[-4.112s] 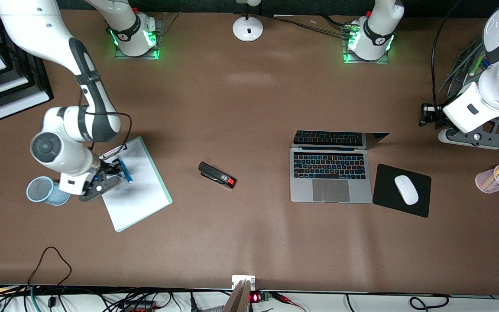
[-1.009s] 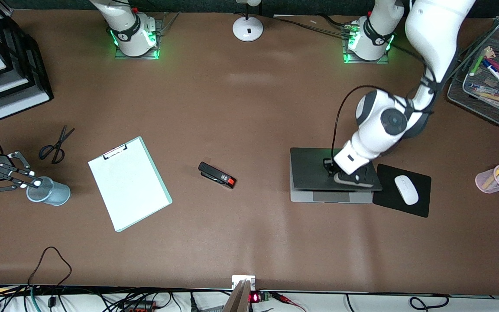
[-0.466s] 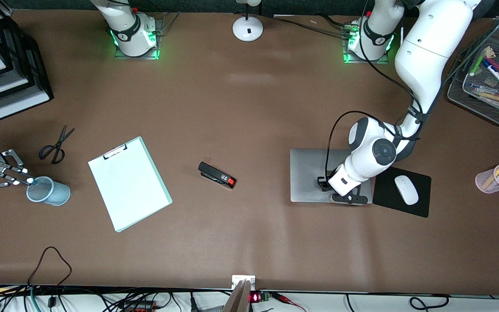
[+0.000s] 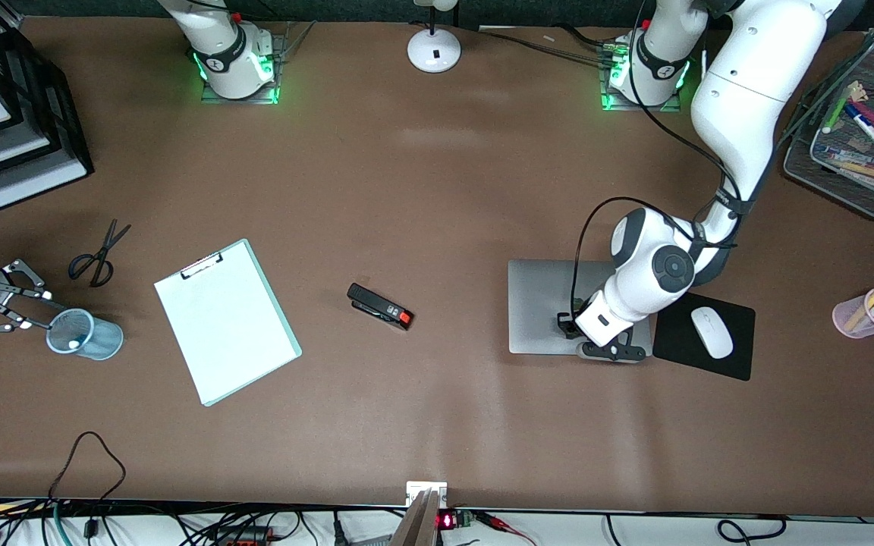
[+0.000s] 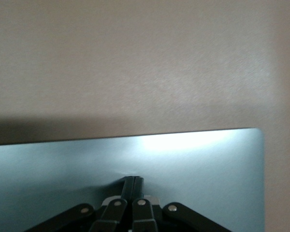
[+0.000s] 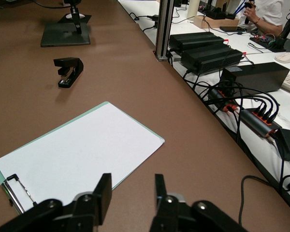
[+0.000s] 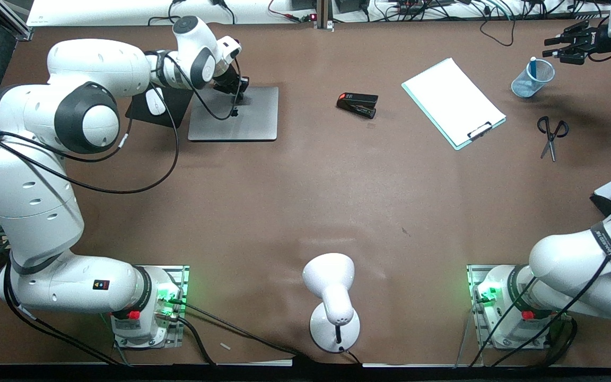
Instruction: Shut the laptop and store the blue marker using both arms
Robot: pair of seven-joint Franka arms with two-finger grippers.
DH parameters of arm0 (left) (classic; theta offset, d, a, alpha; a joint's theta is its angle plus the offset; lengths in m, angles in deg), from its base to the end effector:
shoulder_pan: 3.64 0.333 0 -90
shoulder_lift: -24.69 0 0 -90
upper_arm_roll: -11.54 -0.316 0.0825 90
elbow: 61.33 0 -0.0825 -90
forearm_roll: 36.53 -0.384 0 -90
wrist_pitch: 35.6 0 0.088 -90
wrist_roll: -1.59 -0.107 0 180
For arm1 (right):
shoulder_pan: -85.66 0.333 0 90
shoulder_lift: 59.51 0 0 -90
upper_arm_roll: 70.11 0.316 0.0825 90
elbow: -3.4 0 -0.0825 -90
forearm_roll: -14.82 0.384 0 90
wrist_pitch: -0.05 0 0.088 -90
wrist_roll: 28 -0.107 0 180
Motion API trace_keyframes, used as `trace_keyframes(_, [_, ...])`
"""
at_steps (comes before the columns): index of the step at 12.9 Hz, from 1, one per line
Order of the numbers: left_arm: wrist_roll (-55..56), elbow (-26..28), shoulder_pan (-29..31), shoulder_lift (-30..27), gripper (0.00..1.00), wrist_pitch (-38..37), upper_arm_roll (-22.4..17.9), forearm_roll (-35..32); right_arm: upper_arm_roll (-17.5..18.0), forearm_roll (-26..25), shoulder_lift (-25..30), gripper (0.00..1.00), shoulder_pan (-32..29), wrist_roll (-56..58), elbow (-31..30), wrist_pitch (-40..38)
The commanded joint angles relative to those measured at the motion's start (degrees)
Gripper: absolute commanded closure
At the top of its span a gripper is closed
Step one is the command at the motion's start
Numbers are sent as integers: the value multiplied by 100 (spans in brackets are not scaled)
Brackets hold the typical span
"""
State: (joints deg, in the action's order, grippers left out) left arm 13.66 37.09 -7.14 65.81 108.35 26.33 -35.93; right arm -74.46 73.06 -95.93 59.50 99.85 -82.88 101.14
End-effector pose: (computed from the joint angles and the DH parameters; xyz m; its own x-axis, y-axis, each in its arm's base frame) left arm 0.6518 -0.1964 0.1916 0.9983 -0.0256 0.0522 -0.0351 -0.9812 0.1898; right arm 0.6331 -0.2759 0.3011 0.1185 0.5691 0.8137 0.9468 -0.3118 0.0802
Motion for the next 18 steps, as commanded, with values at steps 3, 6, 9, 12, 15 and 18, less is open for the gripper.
trace_keyframes(3, [-221, -60, 16, -1349, 100, -2165, -81, -122, 75, -179, 143, 0, 101, -1108, 427, -63])
trace_keyframes(6, [-977, -69, 392, -2044, 18, -3248, -64, -122, 75, -1110, 556, 0, 478, -2874, 489, 51])
trace_keyframes(9, [-1556, -86, 691, -2677, 0, -3495, -38, -113, 67, -2296, 1021, 0, 996, -5078, 489, 131])
trace_keyframes(12, [-1726, -541, 737, -3091, 0, -4170, -81, -113, 84, -3842, 1619, 0, 1725, -7609, 489, 61])
trace_keyframes(15, [-1682, -1306, 745, -3109, 0, -5550, -151, -113, 102, -4574, 2006, 0, 2201, -9518, 472, -483])
trace_keyframes(18, [-1699, -1152, 772, -3634, 0, -5730, -371, -104, 111, -4909, 2305, 0, 2456, -11470, 437, -1124])
